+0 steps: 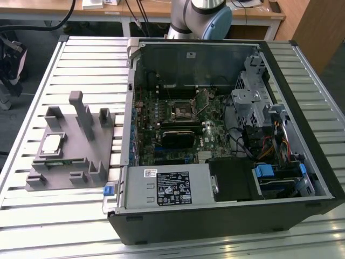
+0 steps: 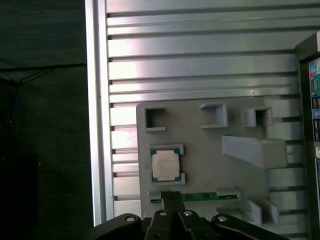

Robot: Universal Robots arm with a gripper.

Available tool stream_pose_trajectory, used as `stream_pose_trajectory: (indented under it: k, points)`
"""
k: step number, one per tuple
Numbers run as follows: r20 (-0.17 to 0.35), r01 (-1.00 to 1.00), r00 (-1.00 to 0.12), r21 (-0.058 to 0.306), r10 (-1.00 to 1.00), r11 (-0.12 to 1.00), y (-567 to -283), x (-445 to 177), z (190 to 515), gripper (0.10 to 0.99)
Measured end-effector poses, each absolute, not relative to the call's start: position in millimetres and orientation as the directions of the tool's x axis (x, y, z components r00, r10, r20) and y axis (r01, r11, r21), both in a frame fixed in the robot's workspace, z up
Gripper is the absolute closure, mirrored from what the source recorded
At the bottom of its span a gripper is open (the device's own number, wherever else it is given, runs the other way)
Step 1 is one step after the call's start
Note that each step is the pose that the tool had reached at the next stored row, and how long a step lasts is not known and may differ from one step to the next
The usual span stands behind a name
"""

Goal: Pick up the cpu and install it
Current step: 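Pick up the cpu and move it towards the insertion slot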

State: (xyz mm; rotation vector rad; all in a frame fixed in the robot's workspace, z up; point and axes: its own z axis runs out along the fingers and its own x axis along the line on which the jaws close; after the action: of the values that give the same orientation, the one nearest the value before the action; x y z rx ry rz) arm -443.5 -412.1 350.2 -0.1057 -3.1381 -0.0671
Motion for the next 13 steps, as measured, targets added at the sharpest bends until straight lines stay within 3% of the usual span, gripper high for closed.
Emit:
stream_pose_trajectory:
  k: [13]
  points:
    - [0.016, 0.054, -0.998, 0.062, 0.053, 0.997, -415, -444, 335, 0.980]
